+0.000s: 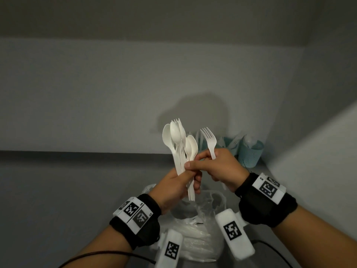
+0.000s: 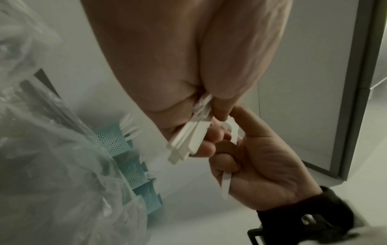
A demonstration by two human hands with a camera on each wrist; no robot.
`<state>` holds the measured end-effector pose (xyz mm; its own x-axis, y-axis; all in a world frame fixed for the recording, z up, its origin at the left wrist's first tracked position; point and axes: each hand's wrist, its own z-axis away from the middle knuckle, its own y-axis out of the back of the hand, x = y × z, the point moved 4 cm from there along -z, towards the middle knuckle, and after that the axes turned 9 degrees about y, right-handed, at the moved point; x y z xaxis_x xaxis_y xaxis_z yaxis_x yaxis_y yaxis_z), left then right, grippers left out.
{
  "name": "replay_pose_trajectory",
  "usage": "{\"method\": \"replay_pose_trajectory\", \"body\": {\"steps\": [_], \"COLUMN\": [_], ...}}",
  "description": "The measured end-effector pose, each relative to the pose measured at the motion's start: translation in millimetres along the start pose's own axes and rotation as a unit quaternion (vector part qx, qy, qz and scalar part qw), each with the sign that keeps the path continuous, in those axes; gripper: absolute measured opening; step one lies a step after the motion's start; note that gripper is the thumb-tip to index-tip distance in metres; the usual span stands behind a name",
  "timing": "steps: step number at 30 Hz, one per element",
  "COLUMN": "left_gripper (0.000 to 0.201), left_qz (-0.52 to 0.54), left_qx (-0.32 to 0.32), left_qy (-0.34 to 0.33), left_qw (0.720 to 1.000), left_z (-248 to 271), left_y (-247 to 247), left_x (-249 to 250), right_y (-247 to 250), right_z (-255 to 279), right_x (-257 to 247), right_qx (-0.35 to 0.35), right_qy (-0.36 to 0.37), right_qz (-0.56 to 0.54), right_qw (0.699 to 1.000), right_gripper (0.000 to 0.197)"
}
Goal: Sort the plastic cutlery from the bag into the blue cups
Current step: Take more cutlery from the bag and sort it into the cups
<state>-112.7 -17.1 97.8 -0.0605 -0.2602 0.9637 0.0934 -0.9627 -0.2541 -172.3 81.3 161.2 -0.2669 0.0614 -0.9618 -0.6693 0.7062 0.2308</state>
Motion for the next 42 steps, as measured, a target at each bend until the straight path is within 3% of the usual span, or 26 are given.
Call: {"method": "replay_pose_trajectory", "body": {"steps": [4, 10, 14, 19, 26, 32, 39, 42], "left_gripper": [0.021, 0.026, 0.028, 0.028, 0.038, 0.036, 0.034, 0.031], "left_qz": [-0.014, -0.017, -0.004, -0.003, 0.011, 0.012, 0.061, 0.065], "left_qx": [-0.018, -0.048, -0.028, -0.035, -0.01, 0.011, 0.013, 0.035], "left_qy": [-0.003, 0.009, 0.023, 0.017, 0.008, -0.015, 0.02, 0.011], "left_qw": [1.0, 0.999, 0.999, 0.999, 1.0, 1.0, 0.998, 0.997], "left_z": [-0.4, 0.8, 1.6, 4.4, 0.3, -2.5, -4.2, -6.5], "left_y": [-0.7, -4.9, -5.8, -2.9, -1.3, -2.5, -0.3, 0.7], "left_x": [8.2, 9.8, 1.8, 0.7, -1.6, -3.7, -4.8, -4.2], "right_y": [0.1, 1.6, 1.2, 3.2, 9.8, 7.4, 10.2, 9.4], "right_z": [-5.4, -5.7, -6.9, -4.4, -4.7, -7.0, -10.8, -11.1], "right_x": [-2.5, 2.7, 15.2, 16.8, 13.4, 19.6, 21.6, 20.0], "right_qx": [-0.001, 0.054, 0.085, 0.015, -0.008, 0.02, 0.088, 0.081], "right_qy": [-0.019, 0.011, 0.016, -0.003, -0.006, 0.019, 0.038, 0.052], "right_qz": [0.006, 0.057, 0.084, 0.016, 0.013, 0.012, 0.023, 0.028], "right_qw": [1.0, 0.997, 0.993, 1.0, 1.0, 1.0, 0.995, 0.995], "right_gripper": [0.018, 0.024, 0.024, 0.021, 0.021, 0.033, 0.021, 0.023]}}
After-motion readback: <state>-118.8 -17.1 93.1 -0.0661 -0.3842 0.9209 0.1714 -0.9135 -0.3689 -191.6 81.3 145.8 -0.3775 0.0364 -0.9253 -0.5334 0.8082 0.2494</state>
